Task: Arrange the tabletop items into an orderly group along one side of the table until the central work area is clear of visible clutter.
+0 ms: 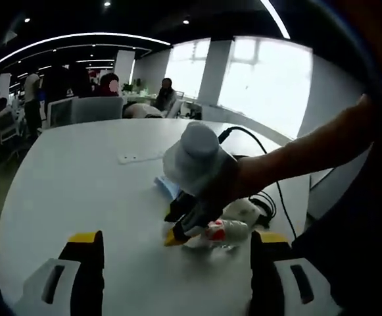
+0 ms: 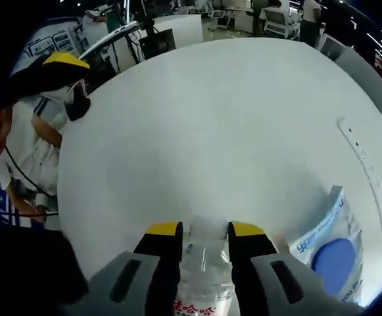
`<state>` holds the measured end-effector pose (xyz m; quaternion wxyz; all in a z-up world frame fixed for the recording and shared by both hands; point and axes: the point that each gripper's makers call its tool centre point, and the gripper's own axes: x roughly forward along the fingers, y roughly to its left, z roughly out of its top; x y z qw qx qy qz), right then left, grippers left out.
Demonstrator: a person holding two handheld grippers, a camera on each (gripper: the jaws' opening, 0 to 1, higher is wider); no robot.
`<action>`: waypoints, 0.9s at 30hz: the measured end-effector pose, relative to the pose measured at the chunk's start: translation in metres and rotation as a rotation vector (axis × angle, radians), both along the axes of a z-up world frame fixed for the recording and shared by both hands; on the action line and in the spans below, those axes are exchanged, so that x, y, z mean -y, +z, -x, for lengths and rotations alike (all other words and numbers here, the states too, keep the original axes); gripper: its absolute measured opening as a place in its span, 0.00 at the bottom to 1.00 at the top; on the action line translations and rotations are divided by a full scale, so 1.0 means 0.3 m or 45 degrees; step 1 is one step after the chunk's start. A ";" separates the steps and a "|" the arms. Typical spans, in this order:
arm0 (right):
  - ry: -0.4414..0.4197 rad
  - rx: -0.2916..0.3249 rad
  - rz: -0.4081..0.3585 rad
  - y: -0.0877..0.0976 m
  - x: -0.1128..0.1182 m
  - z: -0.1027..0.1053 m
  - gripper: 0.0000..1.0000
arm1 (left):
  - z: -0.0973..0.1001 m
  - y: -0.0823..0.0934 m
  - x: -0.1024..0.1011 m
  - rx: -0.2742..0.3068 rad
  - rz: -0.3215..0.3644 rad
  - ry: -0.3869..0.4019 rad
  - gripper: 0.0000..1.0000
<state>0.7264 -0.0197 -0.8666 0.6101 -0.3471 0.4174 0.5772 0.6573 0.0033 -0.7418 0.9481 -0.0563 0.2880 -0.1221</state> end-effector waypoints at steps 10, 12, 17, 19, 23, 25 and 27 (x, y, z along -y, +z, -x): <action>-0.049 -0.032 0.002 -0.027 -0.007 -0.008 0.21 | -0.005 -0.002 -0.011 0.009 0.009 0.014 0.91; -0.063 -0.040 -0.002 -0.024 -0.007 -0.005 0.20 | -0.008 -0.001 -0.012 0.012 0.009 0.013 0.91; -0.076 -0.042 -0.001 -0.020 -0.005 -0.002 0.19 | -0.007 0.001 -0.012 0.012 0.003 0.010 0.91; -0.094 -0.045 -0.016 -0.015 -0.001 -0.003 0.18 | -0.005 -0.001 -0.013 0.011 0.004 0.011 0.91; -0.084 -0.038 -0.028 -0.004 -0.006 -0.007 0.18 | -0.001 -0.001 -0.006 0.009 0.000 0.004 0.91; -0.088 -0.043 -0.044 0.007 -0.002 -0.003 0.18 | 0.003 -0.002 -0.001 0.004 -0.007 0.000 0.91; -0.085 -0.036 -0.054 0.023 0.006 0.001 0.18 | 0.008 0.002 0.002 0.005 -0.009 -0.005 0.91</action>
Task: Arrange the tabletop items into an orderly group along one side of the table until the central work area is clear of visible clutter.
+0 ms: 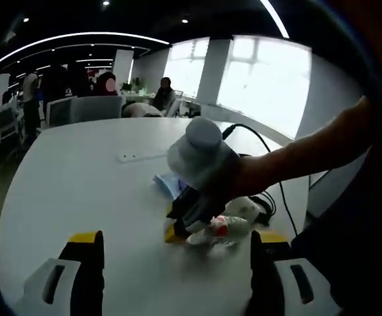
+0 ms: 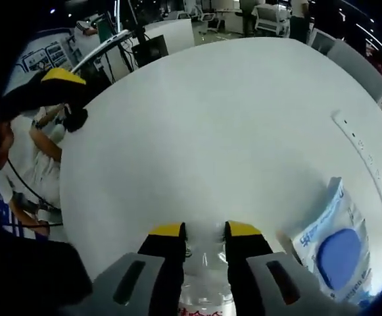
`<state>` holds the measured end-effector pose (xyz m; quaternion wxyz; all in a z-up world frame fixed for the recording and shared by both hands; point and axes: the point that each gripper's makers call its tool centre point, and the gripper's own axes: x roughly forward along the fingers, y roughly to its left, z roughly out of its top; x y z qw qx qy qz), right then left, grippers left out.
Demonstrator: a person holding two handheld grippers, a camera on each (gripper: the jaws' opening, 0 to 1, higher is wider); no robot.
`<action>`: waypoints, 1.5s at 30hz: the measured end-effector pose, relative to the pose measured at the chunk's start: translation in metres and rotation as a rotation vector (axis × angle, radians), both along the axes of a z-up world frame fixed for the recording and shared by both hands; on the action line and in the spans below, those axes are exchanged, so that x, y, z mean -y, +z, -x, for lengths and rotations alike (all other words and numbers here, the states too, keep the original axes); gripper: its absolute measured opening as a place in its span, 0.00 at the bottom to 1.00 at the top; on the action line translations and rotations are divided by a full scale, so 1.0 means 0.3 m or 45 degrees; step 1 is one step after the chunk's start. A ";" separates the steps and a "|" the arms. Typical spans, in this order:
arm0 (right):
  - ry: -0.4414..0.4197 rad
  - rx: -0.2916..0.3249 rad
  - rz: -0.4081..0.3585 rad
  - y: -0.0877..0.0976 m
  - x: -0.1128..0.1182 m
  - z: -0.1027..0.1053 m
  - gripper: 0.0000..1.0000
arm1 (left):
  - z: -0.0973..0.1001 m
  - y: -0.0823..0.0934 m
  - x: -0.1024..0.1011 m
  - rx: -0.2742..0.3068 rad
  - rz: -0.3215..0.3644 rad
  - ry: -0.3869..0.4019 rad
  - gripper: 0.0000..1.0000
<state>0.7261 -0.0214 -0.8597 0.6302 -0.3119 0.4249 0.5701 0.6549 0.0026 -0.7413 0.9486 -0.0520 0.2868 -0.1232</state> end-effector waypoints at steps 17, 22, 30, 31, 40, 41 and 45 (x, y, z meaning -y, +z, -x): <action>0.017 0.048 -0.139 0.131 0.035 0.017 0.18 | 0.036 0.044 0.053 0.029 -0.053 0.001 0.90; 0.005 0.076 -0.212 0.189 0.058 0.027 0.18 | 0.041 0.049 0.108 0.027 -0.075 -0.028 0.91; -0.012 0.122 -0.315 0.279 0.120 0.042 0.17 | 0.038 0.079 0.179 0.055 -0.077 -0.054 0.91; -0.016 0.125 -0.327 0.292 0.132 0.044 0.17 | 0.037 0.083 0.190 0.055 -0.074 -0.057 0.91; -0.073 0.134 -0.463 0.385 0.239 0.045 0.17 | 0.031 0.121 0.252 0.083 -0.098 -0.074 0.90; -0.077 0.134 -0.472 0.389 0.249 0.044 0.17 | 0.030 0.123 0.257 0.084 -0.099 -0.076 0.90; -0.092 0.150 -0.515 0.417 0.307 0.050 0.17 | 0.031 0.124 0.285 0.081 -0.109 -0.103 0.90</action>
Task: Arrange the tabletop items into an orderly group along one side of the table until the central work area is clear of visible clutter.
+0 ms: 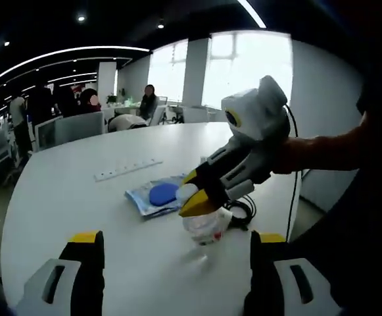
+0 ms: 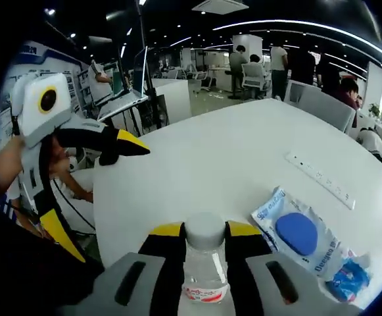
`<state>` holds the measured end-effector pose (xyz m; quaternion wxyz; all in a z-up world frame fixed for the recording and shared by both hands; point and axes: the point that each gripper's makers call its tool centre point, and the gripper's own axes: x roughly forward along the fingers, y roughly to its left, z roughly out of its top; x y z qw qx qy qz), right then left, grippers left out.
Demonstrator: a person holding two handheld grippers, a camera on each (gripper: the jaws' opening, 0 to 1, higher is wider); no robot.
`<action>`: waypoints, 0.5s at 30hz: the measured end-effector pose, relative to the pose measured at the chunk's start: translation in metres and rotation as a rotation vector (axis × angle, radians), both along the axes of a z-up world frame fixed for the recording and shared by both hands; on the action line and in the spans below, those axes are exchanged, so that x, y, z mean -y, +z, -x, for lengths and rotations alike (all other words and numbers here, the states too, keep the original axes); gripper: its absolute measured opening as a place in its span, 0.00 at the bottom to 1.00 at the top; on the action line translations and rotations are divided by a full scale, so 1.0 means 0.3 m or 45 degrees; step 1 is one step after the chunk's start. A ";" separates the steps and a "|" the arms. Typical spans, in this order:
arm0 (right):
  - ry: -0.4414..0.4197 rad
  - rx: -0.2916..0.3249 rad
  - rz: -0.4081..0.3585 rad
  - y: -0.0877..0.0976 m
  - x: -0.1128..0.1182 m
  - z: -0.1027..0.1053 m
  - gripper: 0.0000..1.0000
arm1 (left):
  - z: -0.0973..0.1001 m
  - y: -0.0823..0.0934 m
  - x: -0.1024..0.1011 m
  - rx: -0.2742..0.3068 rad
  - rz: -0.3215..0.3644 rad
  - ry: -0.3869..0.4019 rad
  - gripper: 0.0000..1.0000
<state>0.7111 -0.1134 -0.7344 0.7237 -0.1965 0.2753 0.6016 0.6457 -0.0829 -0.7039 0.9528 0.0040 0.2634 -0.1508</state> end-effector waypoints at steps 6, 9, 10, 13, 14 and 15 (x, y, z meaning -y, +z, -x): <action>-0.011 0.008 -0.025 0.021 0.081 0.013 0.17 | -0.004 -0.003 0.026 -0.005 -0.016 -0.020 0.91; -0.019 0.004 -0.026 0.024 0.113 0.020 0.18 | -0.011 0.005 0.036 0.007 -0.015 -0.025 0.91; -0.017 0.007 -0.024 0.026 0.121 0.025 0.18 | -0.012 0.005 0.036 0.008 -0.016 -0.025 0.91; -0.017 0.013 -0.027 0.029 0.146 0.035 0.18 | -0.017 0.009 0.041 0.014 -0.022 -0.032 0.91; -0.016 0.013 -0.027 0.030 0.152 0.037 0.18 | -0.018 0.009 0.040 0.014 -0.021 -0.032 0.91; -0.024 0.010 -0.030 0.030 0.164 0.037 0.18 | -0.020 0.011 0.041 0.016 -0.023 -0.034 0.91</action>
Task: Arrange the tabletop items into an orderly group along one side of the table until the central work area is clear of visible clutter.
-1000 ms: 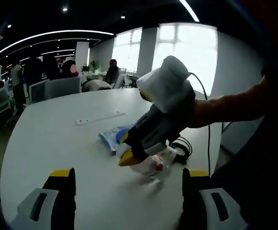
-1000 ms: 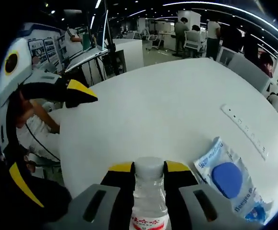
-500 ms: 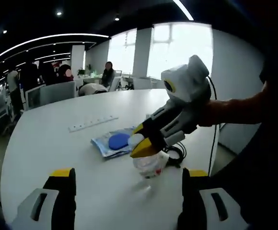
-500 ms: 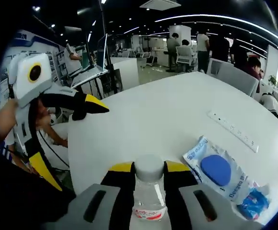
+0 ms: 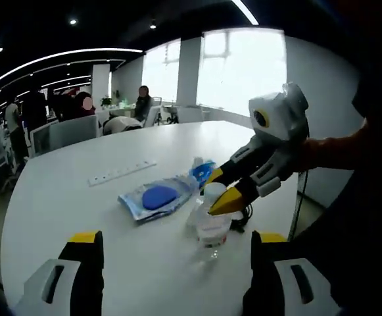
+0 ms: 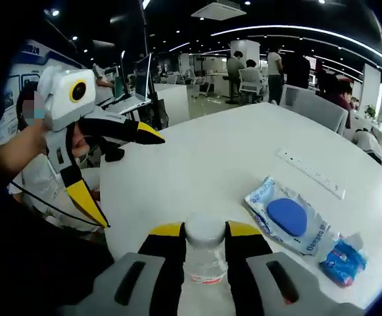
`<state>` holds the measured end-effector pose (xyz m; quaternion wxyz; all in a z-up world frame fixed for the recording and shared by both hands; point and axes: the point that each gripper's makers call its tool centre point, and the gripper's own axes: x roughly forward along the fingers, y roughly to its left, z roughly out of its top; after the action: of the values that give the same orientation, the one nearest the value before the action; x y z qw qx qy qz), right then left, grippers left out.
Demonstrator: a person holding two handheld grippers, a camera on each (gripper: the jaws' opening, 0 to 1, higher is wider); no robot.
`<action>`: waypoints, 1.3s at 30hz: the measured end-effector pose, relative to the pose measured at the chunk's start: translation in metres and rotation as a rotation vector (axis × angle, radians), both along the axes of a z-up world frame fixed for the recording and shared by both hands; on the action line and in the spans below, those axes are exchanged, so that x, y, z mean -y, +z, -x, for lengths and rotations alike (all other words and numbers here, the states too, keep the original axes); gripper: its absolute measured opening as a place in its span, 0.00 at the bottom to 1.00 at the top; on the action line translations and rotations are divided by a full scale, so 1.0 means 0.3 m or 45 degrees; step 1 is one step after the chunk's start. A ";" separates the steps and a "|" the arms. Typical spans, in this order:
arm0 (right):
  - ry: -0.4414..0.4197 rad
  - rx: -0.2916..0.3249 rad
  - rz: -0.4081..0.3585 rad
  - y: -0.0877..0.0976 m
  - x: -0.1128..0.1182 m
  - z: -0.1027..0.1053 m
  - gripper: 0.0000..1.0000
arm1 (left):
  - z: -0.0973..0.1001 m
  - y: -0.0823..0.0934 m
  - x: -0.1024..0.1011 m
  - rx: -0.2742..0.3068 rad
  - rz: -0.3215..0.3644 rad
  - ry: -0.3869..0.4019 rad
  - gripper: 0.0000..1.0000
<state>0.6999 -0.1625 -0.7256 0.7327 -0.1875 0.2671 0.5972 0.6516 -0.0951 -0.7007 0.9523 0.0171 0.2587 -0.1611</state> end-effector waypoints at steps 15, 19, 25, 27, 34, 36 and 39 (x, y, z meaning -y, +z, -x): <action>-0.021 -0.004 -0.018 -0.016 0.061 0.044 0.19 | -0.006 0.011 0.013 0.026 -0.005 0.009 0.91; -0.027 -0.026 -0.019 -0.019 0.060 0.040 0.20 | 0.000 0.013 0.017 0.026 -0.006 0.014 0.91; -0.077 -0.102 -0.070 -0.005 0.066 0.033 0.25 | -0.001 0.019 0.021 0.034 0.000 0.023 0.91; -0.096 -0.098 -0.088 0.009 0.075 0.024 0.32 | -0.004 0.021 0.022 0.037 0.004 0.026 0.91; -0.216 -0.131 -0.158 0.046 0.153 -0.025 0.45 | -0.019 0.021 0.056 0.033 0.015 0.013 0.91; -0.244 -0.114 -0.165 0.056 0.180 -0.045 0.48 | -0.024 0.023 0.068 0.034 0.026 0.011 0.91; -0.292 -0.096 -0.181 0.076 0.219 -0.071 0.51 | -0.033 0.023 0.084 0.033 0.036 0.004 0.91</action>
<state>0.7214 -0.2281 -0.7029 0.7970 -0.0807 0.2712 0.5336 0.6615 -0.1204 -0.6938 0.9560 0.0055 0.2439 -0.1631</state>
